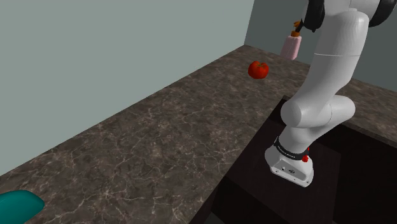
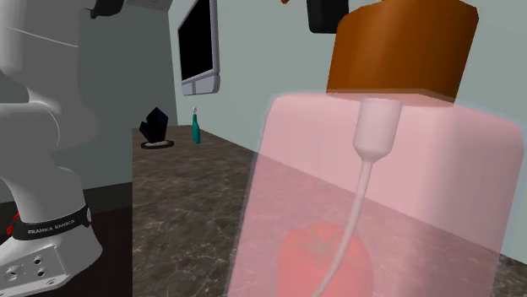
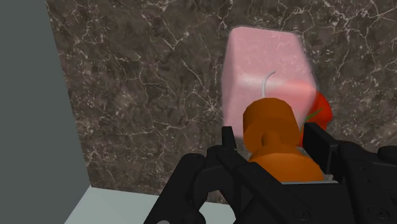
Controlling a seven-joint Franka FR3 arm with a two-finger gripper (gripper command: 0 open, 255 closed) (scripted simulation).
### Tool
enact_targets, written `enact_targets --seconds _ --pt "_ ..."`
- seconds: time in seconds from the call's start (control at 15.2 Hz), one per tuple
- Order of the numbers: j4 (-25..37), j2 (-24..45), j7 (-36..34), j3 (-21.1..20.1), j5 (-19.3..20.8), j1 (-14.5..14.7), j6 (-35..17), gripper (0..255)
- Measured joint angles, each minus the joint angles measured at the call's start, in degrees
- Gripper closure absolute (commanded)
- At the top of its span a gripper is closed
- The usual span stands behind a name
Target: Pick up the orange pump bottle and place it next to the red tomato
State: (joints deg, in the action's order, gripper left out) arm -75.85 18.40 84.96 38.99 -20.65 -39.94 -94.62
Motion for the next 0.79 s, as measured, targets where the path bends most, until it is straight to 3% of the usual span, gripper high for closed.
enact_targets --seconds 0.79 --pt "-11.25 -1.38 1.57 -0.21 0.45 1.97 -9.88 255"
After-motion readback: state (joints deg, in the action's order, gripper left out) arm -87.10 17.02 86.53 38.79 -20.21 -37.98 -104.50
